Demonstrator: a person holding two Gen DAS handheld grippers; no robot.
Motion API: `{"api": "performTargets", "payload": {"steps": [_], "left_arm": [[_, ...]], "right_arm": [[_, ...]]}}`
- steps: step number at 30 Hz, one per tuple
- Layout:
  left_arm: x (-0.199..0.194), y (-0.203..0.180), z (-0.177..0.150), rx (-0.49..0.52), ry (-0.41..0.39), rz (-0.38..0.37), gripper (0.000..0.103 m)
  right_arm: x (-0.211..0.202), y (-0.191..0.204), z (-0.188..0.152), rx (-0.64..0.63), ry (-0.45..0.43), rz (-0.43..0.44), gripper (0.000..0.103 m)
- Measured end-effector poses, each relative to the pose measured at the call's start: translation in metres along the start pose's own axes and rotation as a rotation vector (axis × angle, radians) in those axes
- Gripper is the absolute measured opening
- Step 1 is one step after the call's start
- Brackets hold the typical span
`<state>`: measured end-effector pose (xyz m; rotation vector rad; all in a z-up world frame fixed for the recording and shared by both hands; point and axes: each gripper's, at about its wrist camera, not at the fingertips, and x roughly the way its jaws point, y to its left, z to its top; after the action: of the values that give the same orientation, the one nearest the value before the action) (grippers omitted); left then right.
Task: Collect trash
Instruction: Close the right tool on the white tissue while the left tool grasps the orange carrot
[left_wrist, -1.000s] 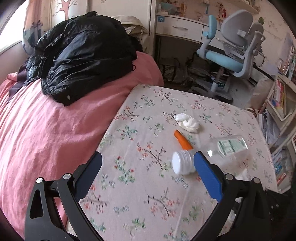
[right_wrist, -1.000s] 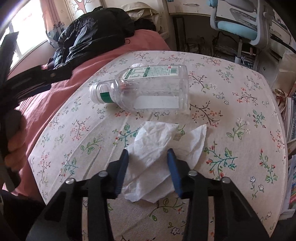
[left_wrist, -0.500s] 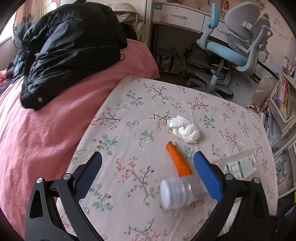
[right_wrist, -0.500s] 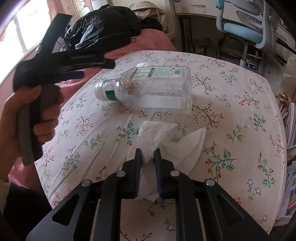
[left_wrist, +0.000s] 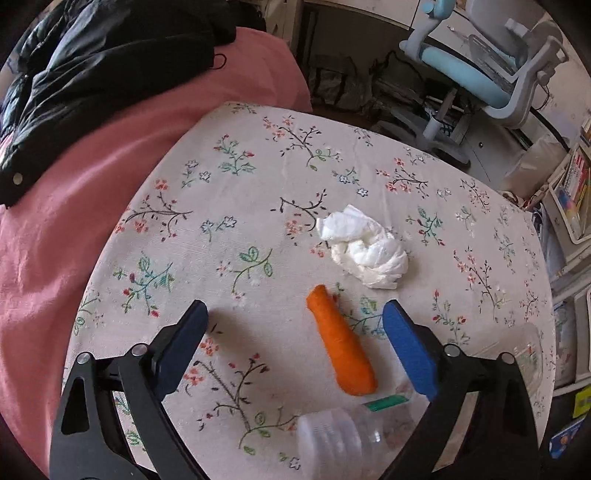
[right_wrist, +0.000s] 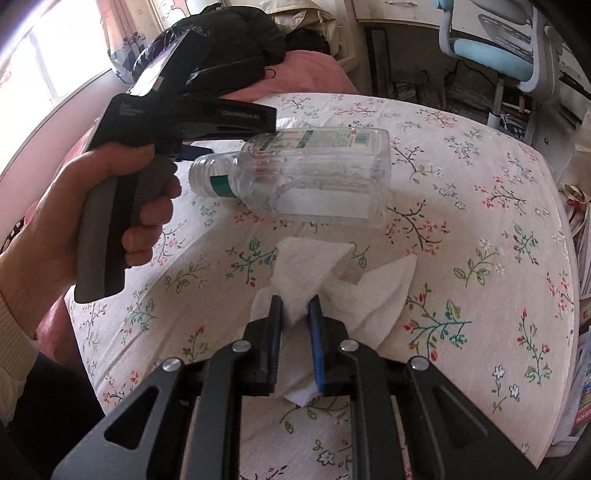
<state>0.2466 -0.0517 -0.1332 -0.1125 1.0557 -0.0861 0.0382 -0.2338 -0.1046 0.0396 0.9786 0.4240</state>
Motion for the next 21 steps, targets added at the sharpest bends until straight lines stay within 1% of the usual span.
{"api": "performTargets", "payload": {"steps": [2, 3, 4, 5, 7, 8, 9, 10, 13, 14, 16, 18, 21], "left_arm": [[0.000, -0.006, 0.001, 0.029, 0.007, -0.036, 0.080], [0.000, -0.009, 0.000, 0.040, 0.011, -0.049, 0.074], [-0.001, -0.011, -0.001, 0.048, 0.014, -0.067, 0.066], [-0.002, -0.010, -0.001, 0.051, 0.015, -0.083, 0.060], [-0.004, -0.005, -0.001, 0.031, 0.021, -0.107, 0.039], [-0.005, 0.000, -0.001, 0.016, 0.026, -0.118, 0.033], [-0.005, 0.006, -0.001, -0.006, 0.039, -0.136, 0.024], [-0.005, 0.009, -0.002, -0.010, 0.041, -0.145, 0.021], [-0.010, 0.015, -0.006, 0.002, 0.043, -0.147, 0.016], [-0.011, 0.019, -0.007, -0.011, 0.056, -0.166, 0.016], [-0.009, 0.027, -0.011, -0.039, 0.096, -0.230, 0.016], [-0.008, 0.025, -0.016, -0.030, 0.144, -0.290, 0.016], [-0.011, 0.018, -0.025, 0.004, 0.165, -0.284, 0.016]], "right_arm": [[0.001, -0.001, 0.002, 0.001, 0.000, -0.001, 0.016], [0.002, -0.002, 0.004, 0.003, -0.001, -0.003, 0.017], [0.002, -0.003, 0.004, 0.006, -0.001, -0.005, 0.020], [0.002, -0.004, 0.006, 0.011, -0.003, -0.008, 0.021], [0.003, -0.005, 0.007, 0.015, -0.006, -0.012, 0.022], [0.003, -0.005, 0.007, 0.014, -0.006, -0.013, 0.022], [0.003, -0.004, 0.006, 0.013, -0.006, -0.014, 0.022], [0.004, -0.003, 0.006, 0.008, -0.005, -0.015, 0.022], [0.002, 0.000, 0.003, 0.002, -0.006, -0.018, 0.022], [0.002, -0.001, 0.002, 0.003, -0.007, -0.019, 0.022], [0.000, 0.001, -0.001, 0.005, -0.008, -0.021, 0.022], [-0.001, 0.004, -0.004, 0.001, -0.009, -0.023, 0.022], [-0.002, 0.006, -0.006, -0.005, -0.010, -0.027, 0.022]]}}
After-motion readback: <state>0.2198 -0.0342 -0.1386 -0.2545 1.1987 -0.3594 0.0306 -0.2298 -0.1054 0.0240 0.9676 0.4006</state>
